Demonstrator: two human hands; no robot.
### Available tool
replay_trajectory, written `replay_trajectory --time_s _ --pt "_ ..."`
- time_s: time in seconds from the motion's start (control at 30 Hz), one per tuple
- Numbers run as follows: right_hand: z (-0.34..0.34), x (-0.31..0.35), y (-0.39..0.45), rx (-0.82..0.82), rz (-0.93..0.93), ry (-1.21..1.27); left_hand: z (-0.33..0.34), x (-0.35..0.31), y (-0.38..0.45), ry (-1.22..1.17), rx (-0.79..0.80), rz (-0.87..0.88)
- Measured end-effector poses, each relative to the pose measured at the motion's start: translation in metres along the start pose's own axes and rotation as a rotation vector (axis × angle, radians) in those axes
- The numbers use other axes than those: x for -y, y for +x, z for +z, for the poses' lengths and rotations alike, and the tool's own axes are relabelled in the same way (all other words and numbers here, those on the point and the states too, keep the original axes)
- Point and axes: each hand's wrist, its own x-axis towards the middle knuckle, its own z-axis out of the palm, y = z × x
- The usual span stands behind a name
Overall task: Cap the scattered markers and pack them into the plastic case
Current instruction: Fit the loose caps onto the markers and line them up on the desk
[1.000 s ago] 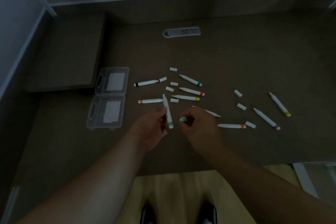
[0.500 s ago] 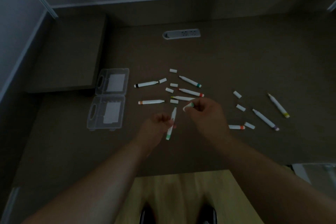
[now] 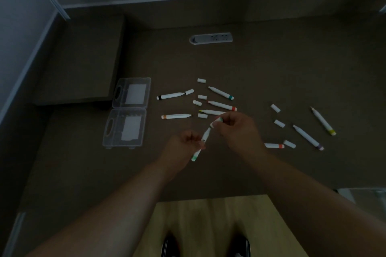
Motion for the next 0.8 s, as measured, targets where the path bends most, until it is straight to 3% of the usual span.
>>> replay_trajectory --time_s 0.3,0.8 --pt "0.001 0.0 0.001 0.131 -0.01 -0.074 -0.002 -0.004 -0.003 0.022 0.014 0.051" --pt "0.002 0.0 -0.001 0.194 -0.035 -0.143 0.01 -0.002 -0.018 -0.039 -0.082 0.007"
